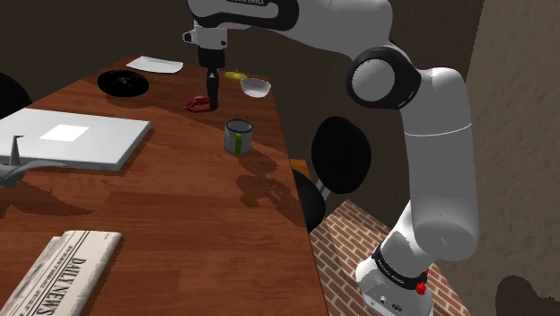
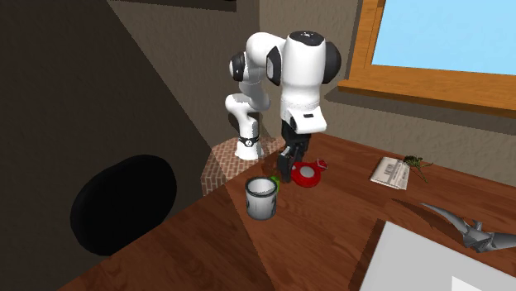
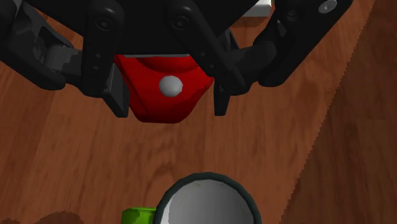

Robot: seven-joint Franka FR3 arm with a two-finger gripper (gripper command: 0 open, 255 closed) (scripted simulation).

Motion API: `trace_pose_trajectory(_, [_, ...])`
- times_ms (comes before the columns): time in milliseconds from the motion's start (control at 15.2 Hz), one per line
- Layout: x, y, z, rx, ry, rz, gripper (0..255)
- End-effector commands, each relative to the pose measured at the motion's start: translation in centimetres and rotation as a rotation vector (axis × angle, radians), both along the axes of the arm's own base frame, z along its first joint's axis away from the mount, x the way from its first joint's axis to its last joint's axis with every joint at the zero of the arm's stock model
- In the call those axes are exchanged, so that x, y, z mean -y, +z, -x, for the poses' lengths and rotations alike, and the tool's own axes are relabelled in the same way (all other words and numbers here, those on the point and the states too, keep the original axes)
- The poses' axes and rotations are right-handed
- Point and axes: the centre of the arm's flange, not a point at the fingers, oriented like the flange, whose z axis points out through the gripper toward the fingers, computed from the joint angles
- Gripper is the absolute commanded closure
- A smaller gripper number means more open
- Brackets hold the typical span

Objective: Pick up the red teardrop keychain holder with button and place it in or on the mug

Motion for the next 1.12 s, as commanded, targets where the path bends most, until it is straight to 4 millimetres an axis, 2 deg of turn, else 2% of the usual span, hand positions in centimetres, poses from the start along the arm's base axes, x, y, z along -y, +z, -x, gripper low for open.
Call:
trace_pose_trajectory(0, [0.0, 0.8, -0.1, 0.000, 0.000, 0.000, 255])
trace_pose_trajectory(660, [13.0, 1.2, 2.3, 0.000, 0.000, 0.000, 255])
trace_pose_trajectory(726, [15.0, 1.3, 2.6, 0.000, 0.000, 0.000, 255])
trace_pose_trajectory(1056, [15.0, -1.4, 2.6, 0.000, 0.000, 0.000, 255])
